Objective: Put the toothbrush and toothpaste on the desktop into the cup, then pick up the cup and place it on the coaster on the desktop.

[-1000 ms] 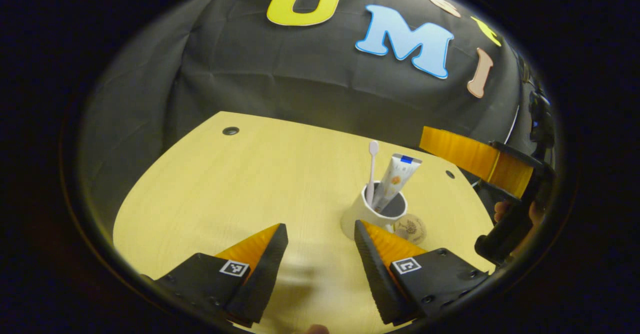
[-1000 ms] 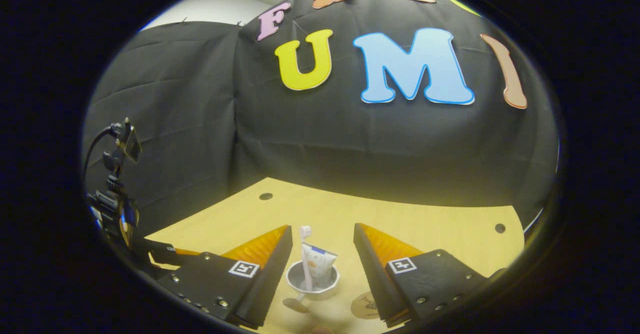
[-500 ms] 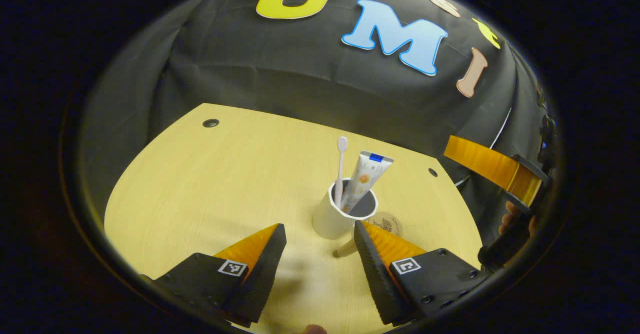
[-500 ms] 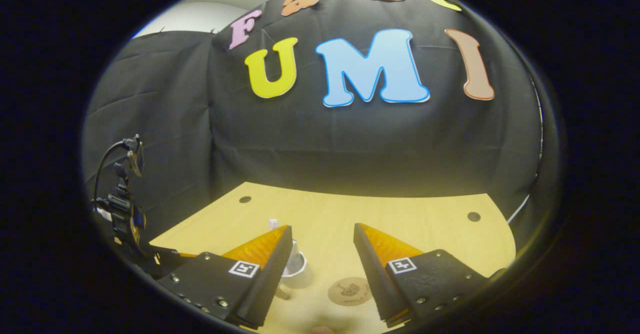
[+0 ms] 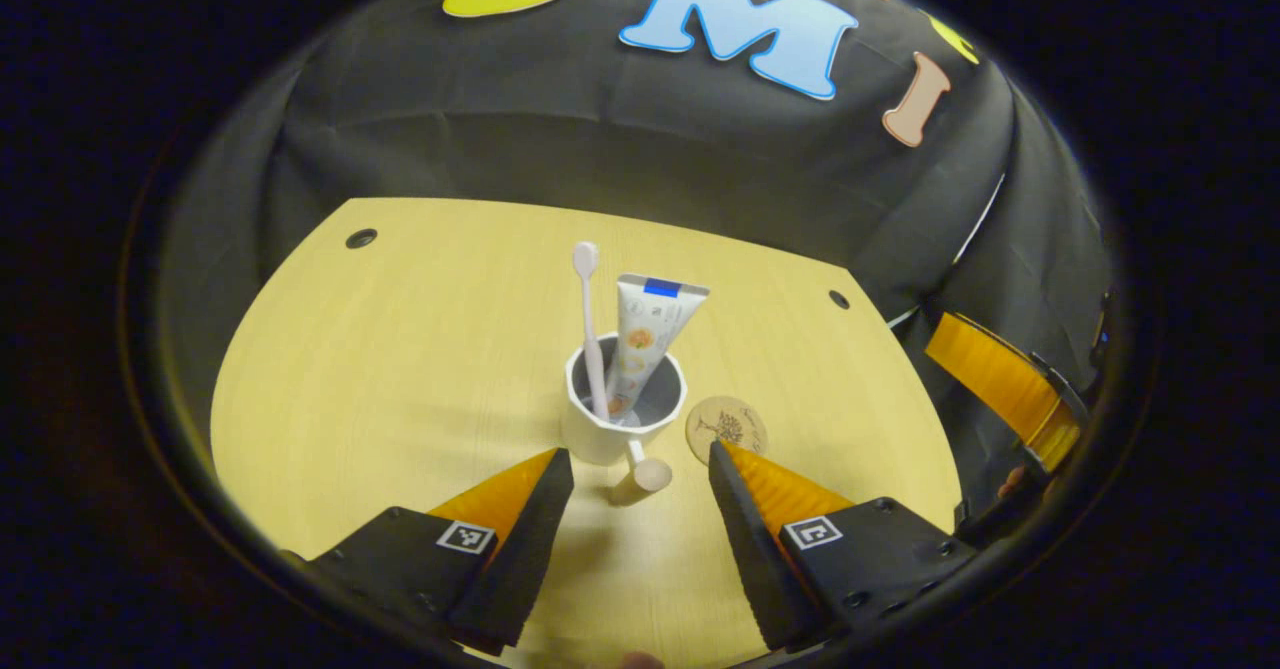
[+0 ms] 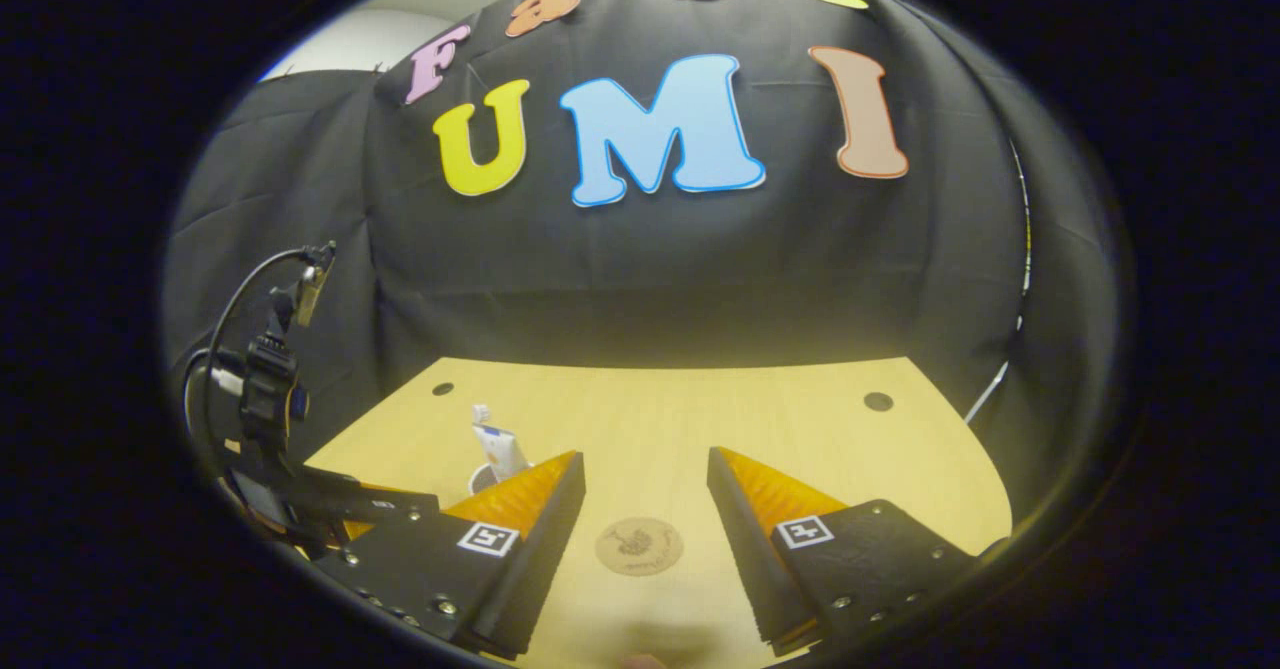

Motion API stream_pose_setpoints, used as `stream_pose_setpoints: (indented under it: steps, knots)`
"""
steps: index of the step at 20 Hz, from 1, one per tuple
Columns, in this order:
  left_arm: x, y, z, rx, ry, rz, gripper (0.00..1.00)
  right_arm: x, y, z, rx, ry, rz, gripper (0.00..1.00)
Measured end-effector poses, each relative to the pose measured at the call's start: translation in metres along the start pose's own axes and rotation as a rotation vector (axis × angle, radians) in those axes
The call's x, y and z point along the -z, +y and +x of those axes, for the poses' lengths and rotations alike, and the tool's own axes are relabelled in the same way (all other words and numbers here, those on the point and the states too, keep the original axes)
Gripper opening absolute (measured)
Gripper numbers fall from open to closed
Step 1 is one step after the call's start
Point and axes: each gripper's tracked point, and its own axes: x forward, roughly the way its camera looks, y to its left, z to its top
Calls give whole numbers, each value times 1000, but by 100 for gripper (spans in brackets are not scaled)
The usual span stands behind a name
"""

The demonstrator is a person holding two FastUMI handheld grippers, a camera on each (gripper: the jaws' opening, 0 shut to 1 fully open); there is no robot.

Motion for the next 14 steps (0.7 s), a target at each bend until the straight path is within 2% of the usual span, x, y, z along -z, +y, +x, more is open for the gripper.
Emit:
stream_pose_setpoints:
  steps: [1,2,7,14]
  knots:
    - [1,-3,5,6,24,-13,90,3,-7,-4,14,3,4,74]
    - [3,-4,9,6,47,-25,89,4,-13,-8,25,5,8,78]
    - [8,-2,28,-28,136,-53,89,23,-38,-19,86,35,-16,78]
    - [20,10,55,-86,265,-105,89,38,-47,-24,93,69,-22,79]
